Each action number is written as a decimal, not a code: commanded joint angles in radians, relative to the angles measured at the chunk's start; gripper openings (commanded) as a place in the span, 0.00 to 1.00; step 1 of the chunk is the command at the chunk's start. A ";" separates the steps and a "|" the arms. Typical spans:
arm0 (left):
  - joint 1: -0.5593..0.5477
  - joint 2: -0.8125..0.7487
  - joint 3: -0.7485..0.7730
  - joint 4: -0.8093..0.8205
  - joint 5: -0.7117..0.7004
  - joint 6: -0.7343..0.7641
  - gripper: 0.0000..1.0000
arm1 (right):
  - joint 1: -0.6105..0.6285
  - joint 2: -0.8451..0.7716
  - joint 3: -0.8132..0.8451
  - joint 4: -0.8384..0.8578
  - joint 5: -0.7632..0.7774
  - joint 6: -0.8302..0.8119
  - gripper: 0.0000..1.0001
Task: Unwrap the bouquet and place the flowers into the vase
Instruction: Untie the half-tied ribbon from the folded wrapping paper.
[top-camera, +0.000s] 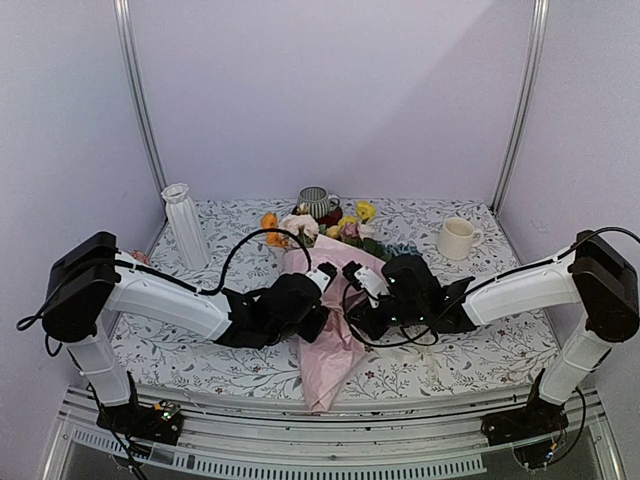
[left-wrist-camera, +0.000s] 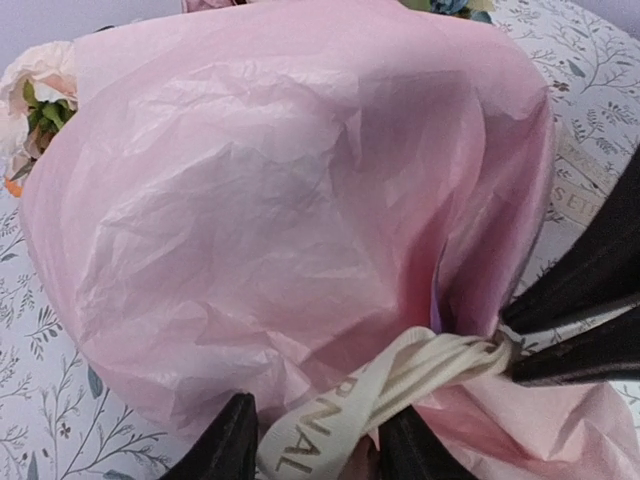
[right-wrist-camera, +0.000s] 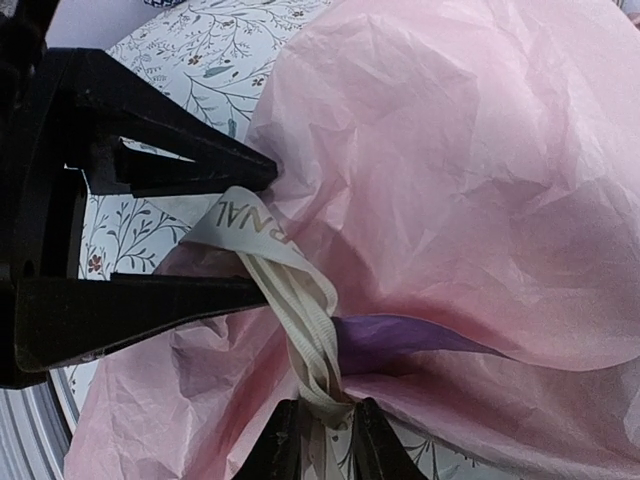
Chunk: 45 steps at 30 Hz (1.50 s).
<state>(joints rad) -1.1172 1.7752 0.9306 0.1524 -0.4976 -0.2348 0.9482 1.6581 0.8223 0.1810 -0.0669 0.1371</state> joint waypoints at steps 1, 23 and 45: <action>-0.005 0.007 0.022 0.020 -0.072 -0.046 0.42 | 0.004 0.008 0.007 0.020 -0.002 0.013 0.12; 0.015 -0.122 -0.077 0.080 -0.044 -0.160 0.20 | 0.003 -0.042 -0.017 0.078 -0.031 0.017 0.18; 0.061 -0.227 -0.172 0.158 0.046 -0.202 0.17 | 0.004 0.120 0.153 0.082 -0.093 -0.002 0.33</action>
<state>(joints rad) -1.0752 1.5875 0.7769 0.2573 -0.4744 -0.4217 0.9482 1.7416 0.9379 0.2546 -0.1448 0.1436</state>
